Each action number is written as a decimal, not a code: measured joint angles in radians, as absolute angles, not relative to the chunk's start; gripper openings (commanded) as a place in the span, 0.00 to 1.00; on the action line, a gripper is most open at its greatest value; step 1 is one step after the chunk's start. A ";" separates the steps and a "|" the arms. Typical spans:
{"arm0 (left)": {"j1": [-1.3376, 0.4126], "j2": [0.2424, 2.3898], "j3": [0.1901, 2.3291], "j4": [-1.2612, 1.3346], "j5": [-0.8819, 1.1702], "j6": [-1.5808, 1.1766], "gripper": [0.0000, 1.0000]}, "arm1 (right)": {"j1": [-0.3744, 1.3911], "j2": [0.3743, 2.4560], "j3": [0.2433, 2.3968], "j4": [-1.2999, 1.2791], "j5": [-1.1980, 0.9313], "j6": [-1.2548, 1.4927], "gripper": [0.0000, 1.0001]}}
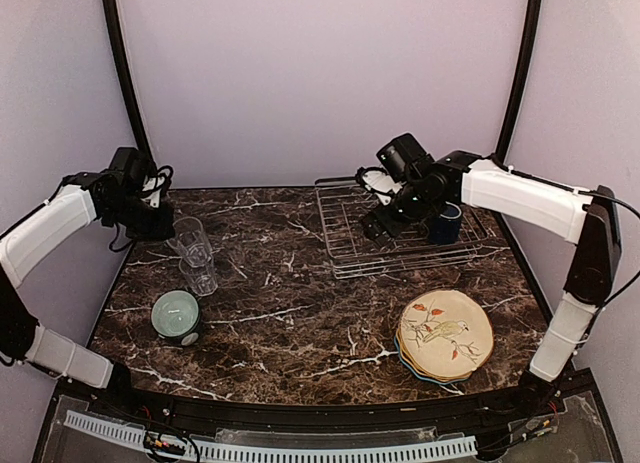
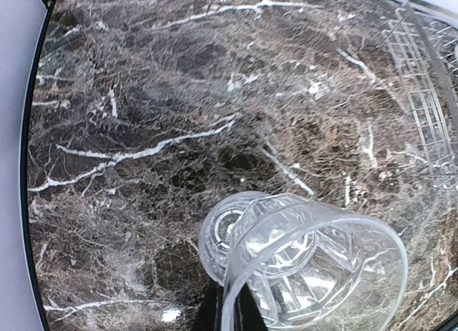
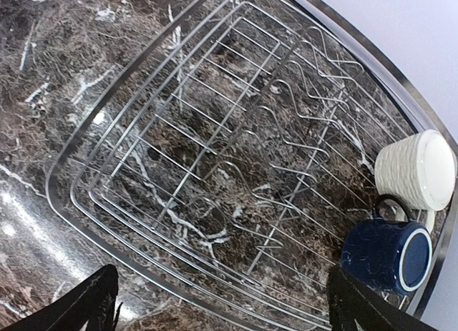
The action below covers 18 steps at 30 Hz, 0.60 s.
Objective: Load the mixed dishes into the dish rack
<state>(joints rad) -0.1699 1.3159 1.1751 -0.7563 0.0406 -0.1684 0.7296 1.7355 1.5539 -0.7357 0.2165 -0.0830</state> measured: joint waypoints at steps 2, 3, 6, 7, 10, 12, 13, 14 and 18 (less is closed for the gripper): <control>-0.170 1.271 1.178 -0.745 0.072 -0.168 0.01 | 0.735 1.728 1.554 -0.726 0.190 -0.073 0.99; -0.170 1.245 1.177 -0.736 0.092 -0.170 0.01 | 0.738 1.723 1.554 -0.717 0.168 -0.068 0.99; -0.170 1.166 1.166 -0.677 0.175 -0.190 0.01 | 0.744 1.699 1.550 -0.663 0.065 -0.040 0.99; -0.170 1.135 1.150 -0.636 0.215 -0.205 0.01 | 0.745 1.686 1.542 -0.630 0.014 -0.025 0.99; -0.170 1.045 1.066 -0.488 0.363 -0.279 0.01 | 0.747 1.636 1.498 -0.508 -0.169 0.041 0.99; -0.170 1.011 0.996 -0.375 0.455 -0.344 0.01 | 0.749 1.612 1.469 -0.417 -0.298 0.097 0.99; -0.170 0.999 0.955 -0.310 0.500 -0.382 0.01 | 0.749 1.610 1.459 -0.370 -0.356 0.128 0.99; -0.173 0.995 0.912 -0.241 0.541 -0.420 0.01 | 0.751 1.609 1.453 -0.334 -0.399 0.153 0.99; -0.195 0.994 0.783 -0.015 0.638 -0.558 0.01 | 0.754 1.615 1.415 -0.177 -0.583 0.280 0.99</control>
<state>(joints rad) -0.1947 0.9939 0.7830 -0.0147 0.6384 -0.5583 0.7540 1.6150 1.4151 -0.1772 -0.5831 0.2802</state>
